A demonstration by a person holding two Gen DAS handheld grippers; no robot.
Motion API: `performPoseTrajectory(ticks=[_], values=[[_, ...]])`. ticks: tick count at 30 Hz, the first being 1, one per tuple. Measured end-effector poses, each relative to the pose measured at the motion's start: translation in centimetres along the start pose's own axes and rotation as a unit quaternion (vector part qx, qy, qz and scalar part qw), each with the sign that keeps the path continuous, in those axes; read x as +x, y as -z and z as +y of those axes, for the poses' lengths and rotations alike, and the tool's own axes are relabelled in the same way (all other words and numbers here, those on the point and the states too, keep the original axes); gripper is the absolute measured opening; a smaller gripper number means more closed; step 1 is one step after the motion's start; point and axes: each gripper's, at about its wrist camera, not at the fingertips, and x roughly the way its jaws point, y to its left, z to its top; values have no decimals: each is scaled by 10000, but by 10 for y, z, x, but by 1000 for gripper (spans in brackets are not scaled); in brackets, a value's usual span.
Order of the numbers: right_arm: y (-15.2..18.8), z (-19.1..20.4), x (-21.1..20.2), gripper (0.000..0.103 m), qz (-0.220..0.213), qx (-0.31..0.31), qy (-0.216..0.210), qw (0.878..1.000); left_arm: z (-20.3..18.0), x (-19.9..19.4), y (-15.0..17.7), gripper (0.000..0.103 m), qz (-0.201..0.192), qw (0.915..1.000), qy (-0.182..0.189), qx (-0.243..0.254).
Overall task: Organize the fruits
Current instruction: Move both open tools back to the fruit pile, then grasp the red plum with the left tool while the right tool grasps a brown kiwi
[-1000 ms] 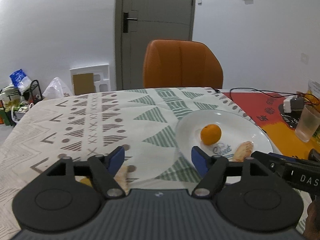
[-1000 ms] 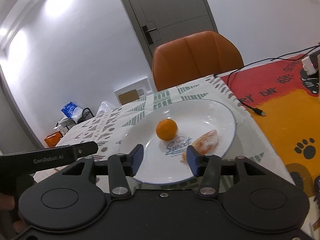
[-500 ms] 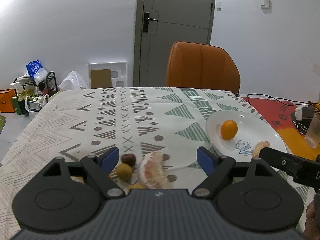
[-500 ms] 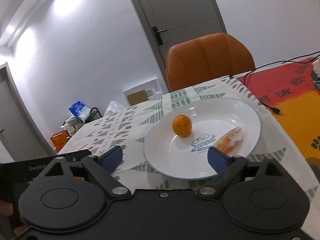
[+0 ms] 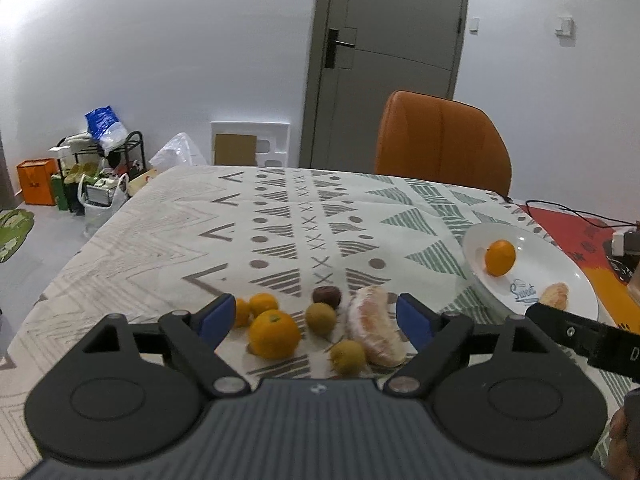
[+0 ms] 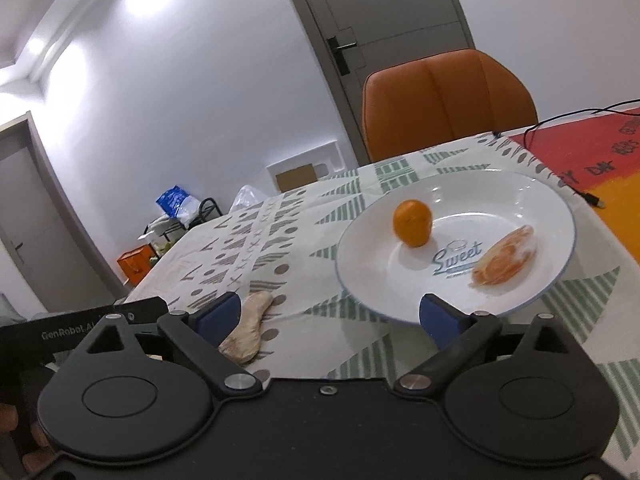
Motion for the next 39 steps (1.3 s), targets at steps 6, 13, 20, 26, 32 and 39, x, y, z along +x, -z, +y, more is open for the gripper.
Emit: performPoseTrajectory(ticks=[6, 13, 20, 26, 32, 39], values=[[6, 10, 4, 97, 81, -135, -85, 9998, 13, -2, 12, 86, 78, 9999, -22, -135], [15, 18, 8, 97, 205, -240, -129, 9994, 26, -2, 23, 86, 74, 9996, 29, -277], [24, 17, 15, 95, 359, -280, -79, 9989, 25, 6, 41, 82, 226, 9990, 109, -380], [26, 28, 27, 90, 548, -250, -220, 9979, 22, 13, 46, 66, 353, 9986, 210, -330], [28, 35, 36, 83, 663, -228, -303, 9971, 22, 18, 47, 44, 498, 9962, 493, -517], [29, 47, 42, 68, 716, -192, -515, 9959, 27, 17, 44, 22, 508, 9940, 603, -751]])
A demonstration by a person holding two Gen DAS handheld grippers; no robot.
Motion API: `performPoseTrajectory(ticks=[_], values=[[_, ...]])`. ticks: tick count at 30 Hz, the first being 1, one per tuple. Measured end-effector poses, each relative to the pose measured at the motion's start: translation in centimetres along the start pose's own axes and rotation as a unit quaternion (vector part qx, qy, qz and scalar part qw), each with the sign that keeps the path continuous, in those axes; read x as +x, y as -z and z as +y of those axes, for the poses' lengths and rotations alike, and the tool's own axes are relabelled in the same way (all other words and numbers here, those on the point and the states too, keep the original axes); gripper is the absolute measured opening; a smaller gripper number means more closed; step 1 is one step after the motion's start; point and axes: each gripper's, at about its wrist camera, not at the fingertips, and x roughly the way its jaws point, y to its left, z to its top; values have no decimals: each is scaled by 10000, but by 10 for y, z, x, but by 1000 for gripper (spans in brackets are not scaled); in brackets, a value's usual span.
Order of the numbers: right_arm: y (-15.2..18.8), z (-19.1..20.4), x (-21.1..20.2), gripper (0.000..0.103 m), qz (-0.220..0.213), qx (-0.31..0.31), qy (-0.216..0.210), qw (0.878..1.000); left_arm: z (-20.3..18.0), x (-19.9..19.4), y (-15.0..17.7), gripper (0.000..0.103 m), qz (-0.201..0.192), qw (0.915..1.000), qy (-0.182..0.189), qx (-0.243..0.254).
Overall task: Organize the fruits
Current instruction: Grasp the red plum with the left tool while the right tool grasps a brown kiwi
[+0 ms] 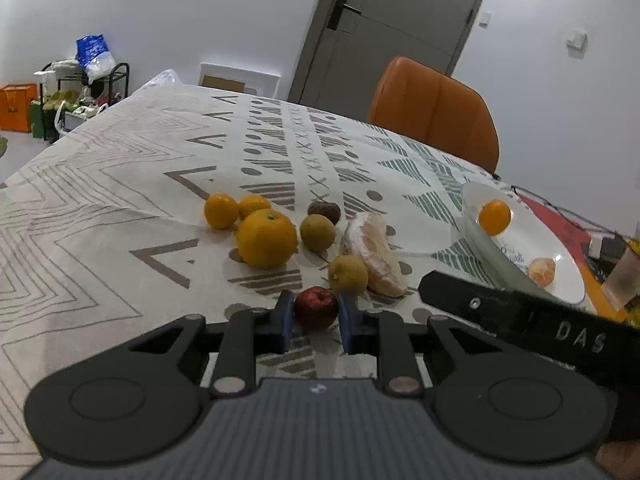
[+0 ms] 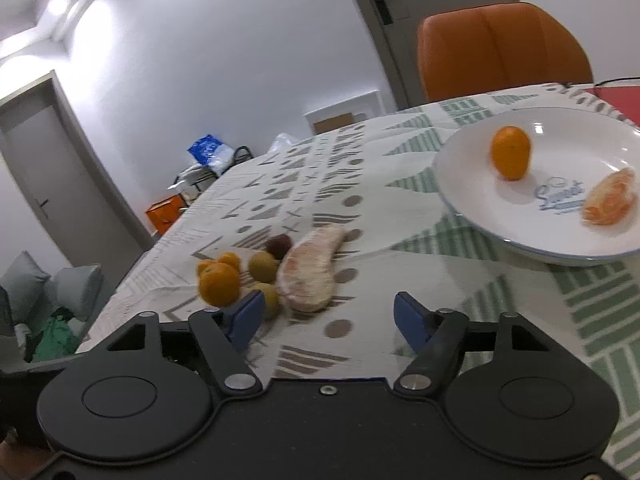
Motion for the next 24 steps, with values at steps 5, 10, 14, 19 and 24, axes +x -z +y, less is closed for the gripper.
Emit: performPoseTrajectory(ticks=[5, 10, 14, 19, 24], values=[[1, 12, 8, 51, 114, -117, -206, 9997, 11, -9, -5, 22, -155, 9996, -205, -81], [5, 29, 16, 41, 228, -401, -399, 9981, 25, -11, -9, 22, -211, 9988, -397, -187], [5, 38, 22, 40, 324, -552, -434, 9970, 33, -12, -11, 22, -287, 9981, -484, -238], [1, 45, 29, 40, 379, -656, -397, 9963, 43, -16, -11, 22, -347, 9974, -540, -330], [0, 49, 37, 40, 400, -732, -345, 9959, 55, -19, -10, 22, -349, 9968, -583, -422]])
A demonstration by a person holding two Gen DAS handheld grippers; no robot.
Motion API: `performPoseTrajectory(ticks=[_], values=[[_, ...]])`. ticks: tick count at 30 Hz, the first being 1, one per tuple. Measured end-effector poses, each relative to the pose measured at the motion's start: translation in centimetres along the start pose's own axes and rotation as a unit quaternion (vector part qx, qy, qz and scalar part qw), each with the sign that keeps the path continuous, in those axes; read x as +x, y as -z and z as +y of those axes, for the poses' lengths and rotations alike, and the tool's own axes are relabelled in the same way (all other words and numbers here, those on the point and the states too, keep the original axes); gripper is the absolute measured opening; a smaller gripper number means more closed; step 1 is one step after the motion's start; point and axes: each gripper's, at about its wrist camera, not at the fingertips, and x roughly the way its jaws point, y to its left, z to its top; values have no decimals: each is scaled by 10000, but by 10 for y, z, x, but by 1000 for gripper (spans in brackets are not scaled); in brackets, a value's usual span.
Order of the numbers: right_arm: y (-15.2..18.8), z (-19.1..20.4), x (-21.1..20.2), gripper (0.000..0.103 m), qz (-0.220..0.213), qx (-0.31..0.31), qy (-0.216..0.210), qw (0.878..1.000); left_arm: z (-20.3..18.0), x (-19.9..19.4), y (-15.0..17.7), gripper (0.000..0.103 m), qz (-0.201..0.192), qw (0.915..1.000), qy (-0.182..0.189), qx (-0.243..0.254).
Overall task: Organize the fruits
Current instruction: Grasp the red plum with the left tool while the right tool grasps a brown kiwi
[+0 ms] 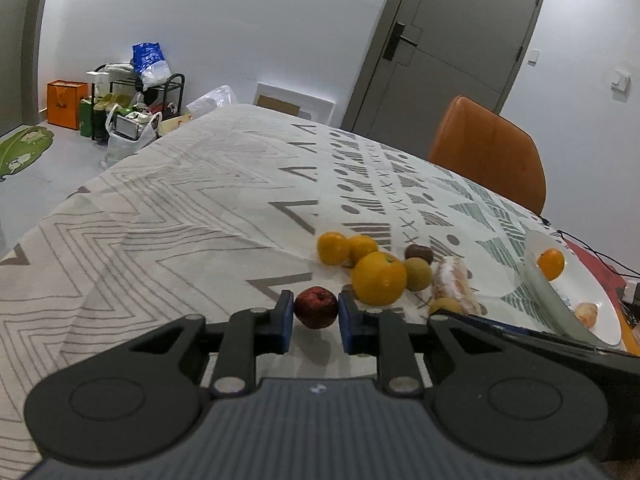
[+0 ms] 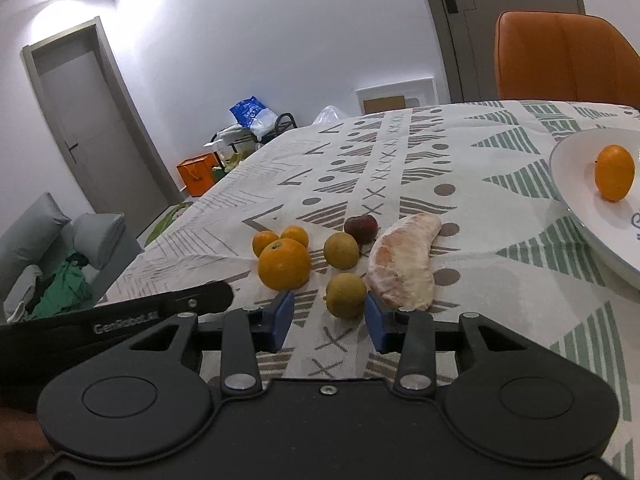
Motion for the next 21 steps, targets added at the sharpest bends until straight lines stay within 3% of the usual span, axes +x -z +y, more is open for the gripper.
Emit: performPoseTrajectory(ticks=[3, 6, 21], values=[[1, -1, 7, 36, 80, -6, 76, 9999, 6, -1, 0, 22, 9, 10000, -6, -56], [1, 1, 9, 23, 41, -49, 163, 9998, 10, -3, 0, 22, -7, 10000, -7, -67], [-7, -8, -27, 22, -397, -8, 229, 9989, -7, -15, -7, 22, -126, 9997, 183, 45]])
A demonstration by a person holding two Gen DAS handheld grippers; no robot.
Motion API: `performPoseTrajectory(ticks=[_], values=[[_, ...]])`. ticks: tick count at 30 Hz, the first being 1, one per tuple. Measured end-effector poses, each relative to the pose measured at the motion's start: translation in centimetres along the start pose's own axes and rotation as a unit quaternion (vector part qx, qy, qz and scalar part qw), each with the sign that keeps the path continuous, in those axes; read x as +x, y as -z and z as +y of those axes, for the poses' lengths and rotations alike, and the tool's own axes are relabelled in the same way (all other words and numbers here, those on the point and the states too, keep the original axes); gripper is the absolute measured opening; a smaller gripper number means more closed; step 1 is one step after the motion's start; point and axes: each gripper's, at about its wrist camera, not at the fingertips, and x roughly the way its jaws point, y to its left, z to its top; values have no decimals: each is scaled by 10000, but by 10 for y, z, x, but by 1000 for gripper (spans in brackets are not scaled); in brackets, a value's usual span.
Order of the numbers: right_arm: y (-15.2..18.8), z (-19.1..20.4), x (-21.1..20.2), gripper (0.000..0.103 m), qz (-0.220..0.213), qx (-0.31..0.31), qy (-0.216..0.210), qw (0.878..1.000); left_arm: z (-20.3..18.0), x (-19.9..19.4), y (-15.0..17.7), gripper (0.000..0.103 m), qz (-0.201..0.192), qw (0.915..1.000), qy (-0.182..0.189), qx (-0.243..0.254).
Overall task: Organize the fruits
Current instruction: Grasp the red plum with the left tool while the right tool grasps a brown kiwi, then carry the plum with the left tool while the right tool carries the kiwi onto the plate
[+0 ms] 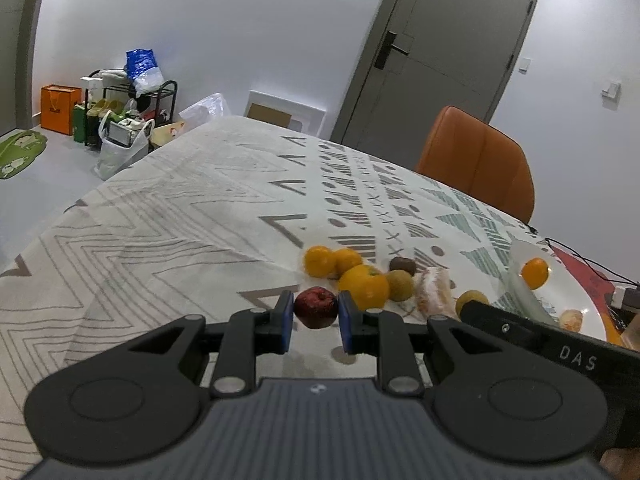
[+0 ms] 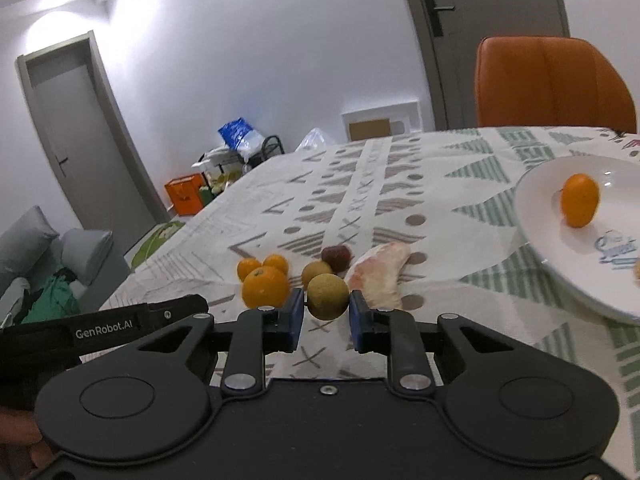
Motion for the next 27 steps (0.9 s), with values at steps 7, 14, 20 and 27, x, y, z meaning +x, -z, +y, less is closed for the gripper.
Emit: performPoseTrajectory(ticks=[7, 14, 20, 27], values=[[-5, -15, -19, 22, -211, 162, 145, 9995, -19, -9, -5, 22, -53, 9997, 118, 199], [-10, -38, -33, 22, -388, 339, 346, 9981, -41, -9, -11, 22, -119, 9989, 260, 366], [-11, -60, -45, 22, -532, 510, 503, 9960, -66, -1, -10, 22, -52, 9975, 434, 563], [-10, -86, -60, 22, -675, 702, 686, 9929, -93, 8, -9, 22, 3, 9951, 587, 801]])
